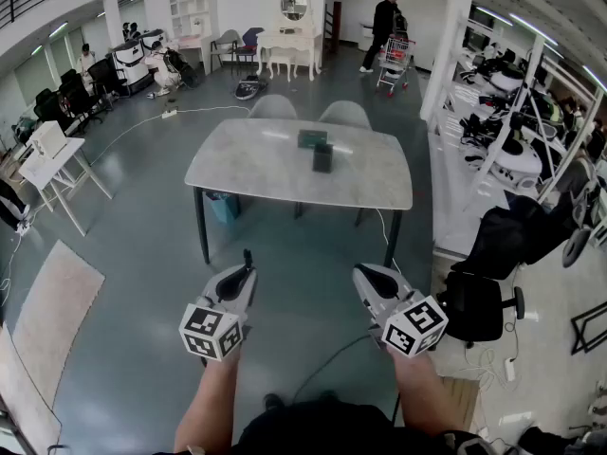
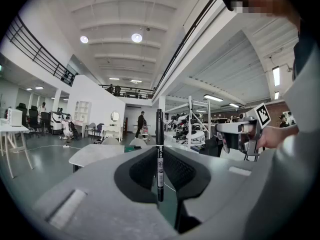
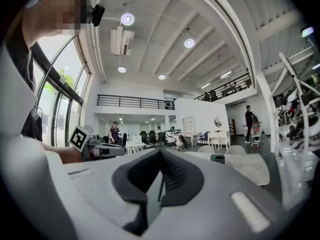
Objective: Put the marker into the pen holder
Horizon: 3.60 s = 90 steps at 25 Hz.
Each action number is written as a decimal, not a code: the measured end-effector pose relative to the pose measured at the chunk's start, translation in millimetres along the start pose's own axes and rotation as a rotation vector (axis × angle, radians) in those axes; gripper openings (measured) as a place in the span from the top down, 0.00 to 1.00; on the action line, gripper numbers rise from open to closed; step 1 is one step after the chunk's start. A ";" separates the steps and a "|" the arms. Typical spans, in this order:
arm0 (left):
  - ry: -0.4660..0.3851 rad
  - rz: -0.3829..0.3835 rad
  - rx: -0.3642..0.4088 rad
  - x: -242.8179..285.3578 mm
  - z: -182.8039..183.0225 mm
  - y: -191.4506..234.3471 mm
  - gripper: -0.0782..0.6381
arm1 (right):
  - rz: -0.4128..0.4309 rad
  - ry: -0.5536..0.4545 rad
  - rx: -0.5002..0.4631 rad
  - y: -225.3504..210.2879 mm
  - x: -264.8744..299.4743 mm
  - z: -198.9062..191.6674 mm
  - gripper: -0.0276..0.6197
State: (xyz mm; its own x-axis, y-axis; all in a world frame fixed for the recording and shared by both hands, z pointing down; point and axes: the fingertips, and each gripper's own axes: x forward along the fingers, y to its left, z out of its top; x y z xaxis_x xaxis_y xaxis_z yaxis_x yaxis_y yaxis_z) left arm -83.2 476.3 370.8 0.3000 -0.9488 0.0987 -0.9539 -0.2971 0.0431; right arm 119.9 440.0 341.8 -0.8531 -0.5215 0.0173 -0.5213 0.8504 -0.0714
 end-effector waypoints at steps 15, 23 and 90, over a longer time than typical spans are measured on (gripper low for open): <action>0.000 -0.007 0.010 54.6 2.4 -65.5 0.83 | -0.047 -0.017 0.056 -66.1 -64.6 -4.2 0.95; 0.015 -0.014 -0.002 71.4 -10.8 -105.3 0.83 | -0.034 0.003 0.103 -90.5 -94.6 -22.0 0.95; 0.138 -0.039 -0.083 579.6 -14.9 248.9 0.83 | -0.001 0.145 0.302 -488.7 427.0 -80.7 0.95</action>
State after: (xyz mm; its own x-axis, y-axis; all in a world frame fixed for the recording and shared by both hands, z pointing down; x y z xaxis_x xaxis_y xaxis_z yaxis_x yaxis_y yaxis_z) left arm -146.6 -145.9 453.5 0.3409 -0.9114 0.2305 -0.9390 -0.3182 0.1305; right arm 8.6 -192.7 464.5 -0.8582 -0.4885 0.1573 -0.5103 0.7795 -0.3633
